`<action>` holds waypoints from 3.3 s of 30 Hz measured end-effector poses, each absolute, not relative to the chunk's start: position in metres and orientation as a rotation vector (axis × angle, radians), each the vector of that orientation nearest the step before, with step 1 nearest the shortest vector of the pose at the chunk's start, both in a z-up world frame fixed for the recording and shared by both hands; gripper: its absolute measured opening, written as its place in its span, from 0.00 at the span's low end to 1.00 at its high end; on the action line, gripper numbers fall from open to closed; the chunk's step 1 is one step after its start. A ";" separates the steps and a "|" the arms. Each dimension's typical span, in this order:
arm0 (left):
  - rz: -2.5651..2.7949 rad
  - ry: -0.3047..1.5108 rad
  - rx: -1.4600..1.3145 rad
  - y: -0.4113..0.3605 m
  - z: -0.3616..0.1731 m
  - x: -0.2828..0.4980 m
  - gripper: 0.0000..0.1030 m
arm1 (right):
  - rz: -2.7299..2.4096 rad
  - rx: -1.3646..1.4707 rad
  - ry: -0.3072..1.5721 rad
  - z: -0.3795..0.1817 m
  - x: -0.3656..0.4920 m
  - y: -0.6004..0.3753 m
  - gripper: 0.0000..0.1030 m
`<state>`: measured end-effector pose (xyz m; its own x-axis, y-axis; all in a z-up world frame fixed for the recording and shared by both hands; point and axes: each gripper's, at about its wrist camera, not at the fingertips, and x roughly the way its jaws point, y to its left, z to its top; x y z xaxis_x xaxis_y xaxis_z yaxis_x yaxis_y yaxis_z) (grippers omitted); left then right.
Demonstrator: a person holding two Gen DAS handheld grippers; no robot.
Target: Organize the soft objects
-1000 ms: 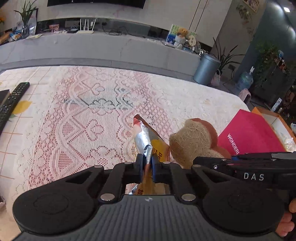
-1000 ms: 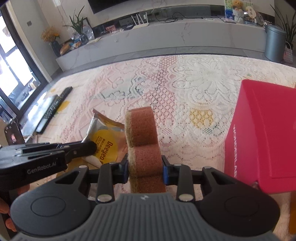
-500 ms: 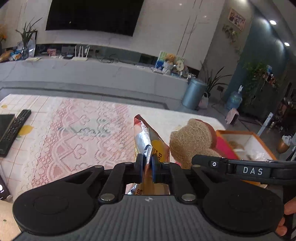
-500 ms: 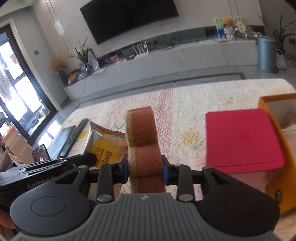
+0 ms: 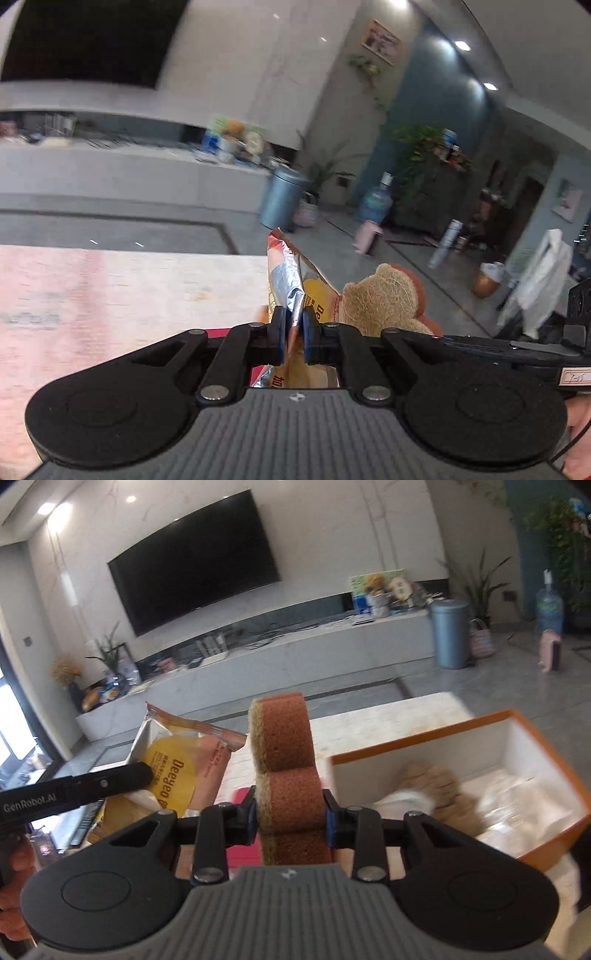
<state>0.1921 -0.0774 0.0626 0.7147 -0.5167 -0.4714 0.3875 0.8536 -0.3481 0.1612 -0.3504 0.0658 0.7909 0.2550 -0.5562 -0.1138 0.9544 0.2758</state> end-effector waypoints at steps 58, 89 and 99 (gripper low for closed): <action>-0.532 0.674 -0.109 -0.205 0.041 0.233 0.23 | 0.013 -0.110 0.906 0.055 0.227 -0.450 0.50; -0.091 0.383 0.011 -0.074 0.029 0.031 0.68 | -0.074 0.040 0.412 0.026 -0.009 -0.233 0.67; -0.078 0.483 0.043 -0.056 -0.003 0.025 0.80 | -0.070 0.074 0.455 -0.005 -0.013 -0.227 0.72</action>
<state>0.0246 -0.0560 -0.0032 0.8825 -0.0653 -0.4658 0.0854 0.9961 0.0222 -0.0132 -0.2273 -0.0054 0.8961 -0.0513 -0.4409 0.0842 0.9949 0.0553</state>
